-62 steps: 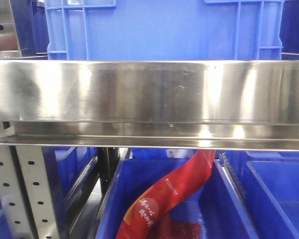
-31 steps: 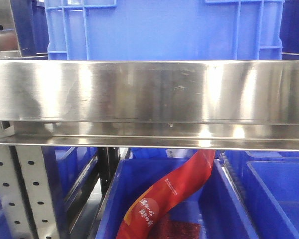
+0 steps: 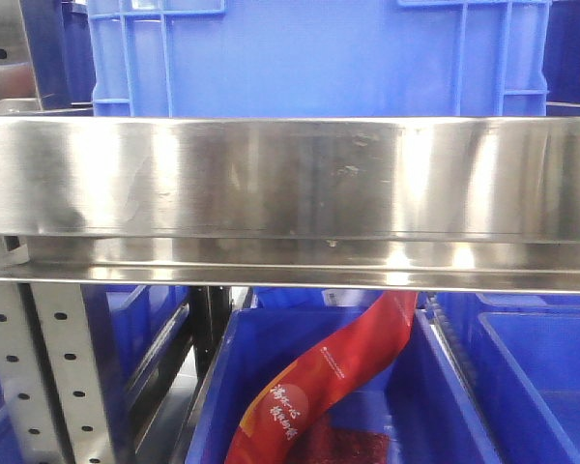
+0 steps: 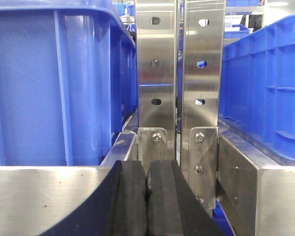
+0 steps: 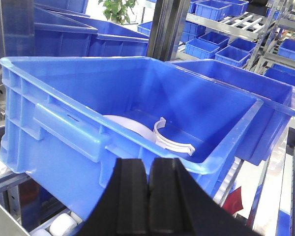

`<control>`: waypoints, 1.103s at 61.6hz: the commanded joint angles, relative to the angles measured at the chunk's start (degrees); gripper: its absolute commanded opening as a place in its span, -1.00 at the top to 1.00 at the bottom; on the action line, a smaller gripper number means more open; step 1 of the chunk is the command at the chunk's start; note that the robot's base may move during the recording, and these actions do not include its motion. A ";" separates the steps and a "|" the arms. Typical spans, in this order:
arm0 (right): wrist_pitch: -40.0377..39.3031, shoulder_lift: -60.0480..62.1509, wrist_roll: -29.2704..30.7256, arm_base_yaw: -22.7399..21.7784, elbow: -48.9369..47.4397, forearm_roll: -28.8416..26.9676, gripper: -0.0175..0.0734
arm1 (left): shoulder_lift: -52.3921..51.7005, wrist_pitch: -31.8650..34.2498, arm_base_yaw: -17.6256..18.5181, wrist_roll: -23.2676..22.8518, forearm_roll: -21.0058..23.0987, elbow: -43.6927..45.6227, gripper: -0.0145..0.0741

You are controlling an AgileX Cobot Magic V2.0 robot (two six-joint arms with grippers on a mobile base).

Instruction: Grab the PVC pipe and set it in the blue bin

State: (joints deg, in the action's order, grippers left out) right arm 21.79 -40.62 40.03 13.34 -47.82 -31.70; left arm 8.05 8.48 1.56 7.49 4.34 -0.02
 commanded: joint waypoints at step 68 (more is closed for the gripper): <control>-0.76 0.40 0.00 -0.31 0.07 0.15 0.97 | -0.23 -0.55 -0.22 -0.43 -0.52 0.02 0.92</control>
State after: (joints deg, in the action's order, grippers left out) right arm 21.79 -40.62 40.03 13.34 -47.82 -31.70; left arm 8.05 7.57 1.56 7.49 4.34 -0.02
